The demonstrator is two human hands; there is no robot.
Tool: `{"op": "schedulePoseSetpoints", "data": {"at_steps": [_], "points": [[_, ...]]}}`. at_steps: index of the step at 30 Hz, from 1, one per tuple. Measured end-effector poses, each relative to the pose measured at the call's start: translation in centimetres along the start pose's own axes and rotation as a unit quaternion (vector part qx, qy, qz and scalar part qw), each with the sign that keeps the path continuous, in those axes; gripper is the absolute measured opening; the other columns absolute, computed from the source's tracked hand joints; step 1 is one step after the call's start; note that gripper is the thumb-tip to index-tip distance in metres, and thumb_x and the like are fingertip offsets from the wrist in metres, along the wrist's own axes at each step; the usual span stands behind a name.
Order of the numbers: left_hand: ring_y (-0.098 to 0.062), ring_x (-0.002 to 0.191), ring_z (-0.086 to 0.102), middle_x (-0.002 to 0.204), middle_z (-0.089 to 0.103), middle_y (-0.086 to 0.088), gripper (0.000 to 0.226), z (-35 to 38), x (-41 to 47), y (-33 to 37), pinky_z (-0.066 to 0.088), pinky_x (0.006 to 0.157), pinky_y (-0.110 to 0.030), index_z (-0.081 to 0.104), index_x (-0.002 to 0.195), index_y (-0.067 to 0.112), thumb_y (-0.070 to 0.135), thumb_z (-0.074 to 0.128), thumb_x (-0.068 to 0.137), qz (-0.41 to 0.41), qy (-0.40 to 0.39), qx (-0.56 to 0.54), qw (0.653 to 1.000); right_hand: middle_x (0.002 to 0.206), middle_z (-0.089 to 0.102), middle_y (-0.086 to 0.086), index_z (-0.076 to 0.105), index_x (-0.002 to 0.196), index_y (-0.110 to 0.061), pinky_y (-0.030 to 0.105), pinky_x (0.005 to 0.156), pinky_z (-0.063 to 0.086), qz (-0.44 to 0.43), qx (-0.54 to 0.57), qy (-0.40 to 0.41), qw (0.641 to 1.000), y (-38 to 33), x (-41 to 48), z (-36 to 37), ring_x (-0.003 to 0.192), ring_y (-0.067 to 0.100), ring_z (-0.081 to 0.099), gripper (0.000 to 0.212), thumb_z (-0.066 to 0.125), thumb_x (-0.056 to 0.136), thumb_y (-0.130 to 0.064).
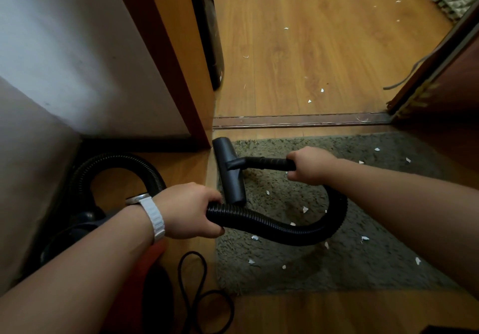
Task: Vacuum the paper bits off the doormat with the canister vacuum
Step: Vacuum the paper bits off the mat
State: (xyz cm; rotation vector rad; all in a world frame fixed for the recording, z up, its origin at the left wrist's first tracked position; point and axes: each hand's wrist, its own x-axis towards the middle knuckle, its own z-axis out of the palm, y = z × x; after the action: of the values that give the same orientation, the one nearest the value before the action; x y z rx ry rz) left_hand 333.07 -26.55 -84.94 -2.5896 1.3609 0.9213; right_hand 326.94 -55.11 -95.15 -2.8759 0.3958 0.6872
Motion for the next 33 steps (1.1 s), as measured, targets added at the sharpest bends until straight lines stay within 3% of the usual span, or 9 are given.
{"op": "schedulePoseSetpoints", "data": {"at_steps": [5, 13, 21, 30, 33], "points": [[-0.007, 0.067, 0.059, 0.076, 0.063, 0.006, 0.028, 0.0, -0.2, -0.1, 0.049, 0.059, -0.027, 0.060, 0.089, 0.031, 0.053, 0.069, 0.074, 0.001, -0.008, -0.004, 1.000, 0.082, 0.061, -0.003, 0.059, 0.111, -0.023, 0.032, 0.063, 0.057, -0.003, 0.007, -0.018, 1.000, -0.2, -0.1, 0.7, 0.071, 0.014, 0.062, 0.028, 0.059, 0.091, -0.043], [-0.007, 0.067, 0.058, 0.073, 0.062, 0.006, 0.029, 0.1, 0.3, -0.2, 0.049, 0.059, -0.029, 0.059, 0.085, 0.031, 0.055, 0.069, 0.073, 0.008, 0.003, -0.017, 1.000, 0.080, 0.063, -0.003, 0.060, 0.102, -0.027, 0.025, 0.052, 0.045, 0.028, 0.040, -0.015, 0.999, 1.8, -0.5, -0.2, 0.066, 0.013, 0.062, 0.021, 0.064, 0.088, -0.042], [-0.008, 0.067, 0.058, 0.071, 0.060, 0.007, 0.031, 0.3, 0.8, 0.3, 0.050, 0.061, -0.031, 0.054, 0.077, 0.031, 0.058, 0.069, 0.072, 0.011, 0.013, -0.016, 1.000, 0.079, 0.063, -0.002, 0.061, 0.094, -0.026, 0.026, 0.053, 0.044, 0.056, 0.057, -0.002, 0.997, 3.8, -1.1, -0.2, 0.067, 0.014, 0.061, 0.017, 0.066, 0.087, -0.040], [-0.008, 0.068, 0.060, 0.075, 0.063, 0.007, 0.030, 0.2, 0.9, 0.4, 0.052, 0.063, -0.031, 0.057, 0.082, 0.030, 0.057, 0.071, 0.074, 0.013, 0.006, -0.049, 0.999, 0.079, 0.066, 0.002, 0.067, 0.103, -0.020, 0.029, 0.059, 0.052, 0.136, 0.130, 0.038, 0.981, 7.4, -1.7, -1.8, 0.068, 0.017, 0.064, 0.027, 0.071, 0.083, -0.037], [-0.008, 0.067, 0.060, 0.074, 0.063, 0.008, 0.029, 0.2, 1.3, 0.6, 0.051, 0.061, -0.030, 0.057, 0.080, 0.031, 0.056, 0.071, 0.075, 0.019, 0.006, -0.052, 0.998, 0.079, 0.066, 0.003, 0.067, 0.104, -0.020, 0.026, 0.053, 0.044, 0.151, 0.139, 0.046, 0.978, 8.2, -2.5, -2.1, 0.067, 0.017, 0.062, 0.027, 0.071, 0.083, -0.037]]}}
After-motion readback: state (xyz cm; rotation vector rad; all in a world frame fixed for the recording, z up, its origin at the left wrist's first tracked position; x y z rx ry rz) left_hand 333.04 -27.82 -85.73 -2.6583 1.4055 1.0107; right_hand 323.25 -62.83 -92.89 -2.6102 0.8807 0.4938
